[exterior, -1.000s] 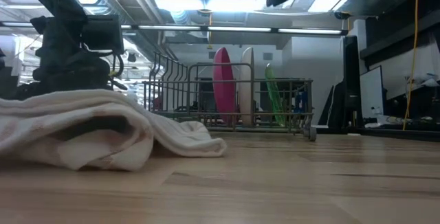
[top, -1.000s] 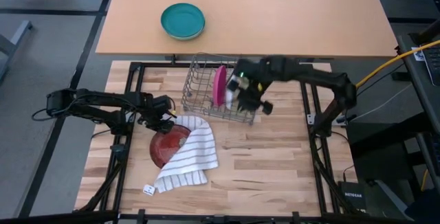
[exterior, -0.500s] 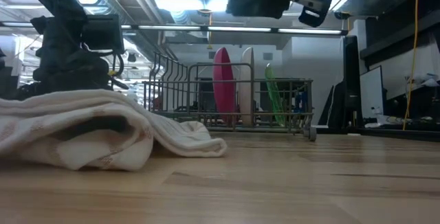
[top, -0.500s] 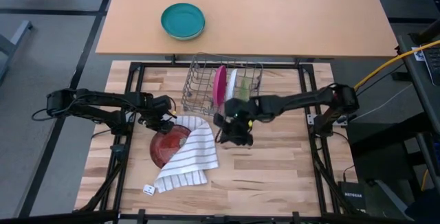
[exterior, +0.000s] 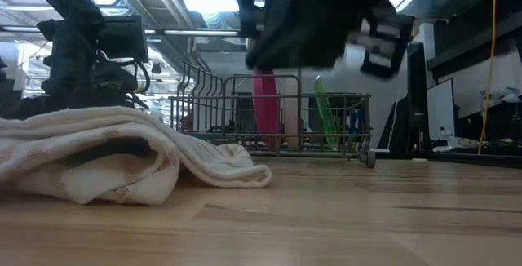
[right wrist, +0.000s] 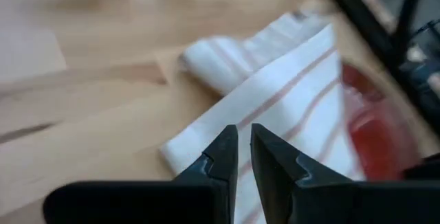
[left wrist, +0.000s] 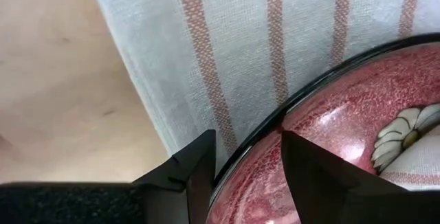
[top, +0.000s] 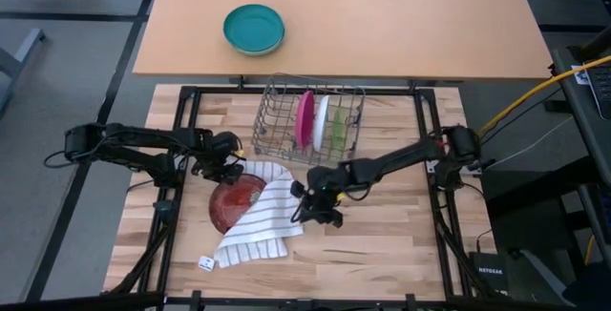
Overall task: Sort dishes
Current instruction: Put the red plate in the dish rack
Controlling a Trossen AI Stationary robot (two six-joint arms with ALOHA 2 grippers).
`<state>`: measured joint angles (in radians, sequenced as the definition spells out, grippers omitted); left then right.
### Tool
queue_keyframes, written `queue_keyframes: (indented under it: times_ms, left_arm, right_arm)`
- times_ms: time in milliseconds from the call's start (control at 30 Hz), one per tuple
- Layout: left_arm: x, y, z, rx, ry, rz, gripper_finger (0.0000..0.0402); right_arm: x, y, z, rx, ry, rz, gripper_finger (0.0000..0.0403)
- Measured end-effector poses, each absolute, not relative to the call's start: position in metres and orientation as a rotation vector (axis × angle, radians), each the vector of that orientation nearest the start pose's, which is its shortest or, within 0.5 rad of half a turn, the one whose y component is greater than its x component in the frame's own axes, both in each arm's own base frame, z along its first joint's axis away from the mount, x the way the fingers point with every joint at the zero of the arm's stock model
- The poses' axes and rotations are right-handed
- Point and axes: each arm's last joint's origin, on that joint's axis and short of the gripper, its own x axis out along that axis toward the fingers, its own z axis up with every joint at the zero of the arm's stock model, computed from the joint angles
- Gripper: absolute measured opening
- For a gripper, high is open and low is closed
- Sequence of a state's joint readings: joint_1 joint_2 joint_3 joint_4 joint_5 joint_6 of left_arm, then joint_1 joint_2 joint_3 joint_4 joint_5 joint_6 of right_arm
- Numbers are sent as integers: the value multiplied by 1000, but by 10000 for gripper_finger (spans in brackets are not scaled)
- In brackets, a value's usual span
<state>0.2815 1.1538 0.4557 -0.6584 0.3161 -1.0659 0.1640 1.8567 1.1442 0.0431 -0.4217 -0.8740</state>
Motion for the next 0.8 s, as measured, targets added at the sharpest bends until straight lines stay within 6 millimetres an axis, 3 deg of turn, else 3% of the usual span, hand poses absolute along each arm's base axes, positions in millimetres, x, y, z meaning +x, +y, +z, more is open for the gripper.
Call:
queue_keyframes:
  times_ms: [267,533,800]
  left_arm:
    - [161,26,141,-1288,1228,649,155]
    - [170,12,143,-1287,1199,581,155]
    - [175,0,144,-1257,1185,516,155]
  right_arm:
    - [408,85,133,-692,355,784,46]
    - [424,84,95,-702,463,687,46]
    - [439,84,86,-644,486,637,46]
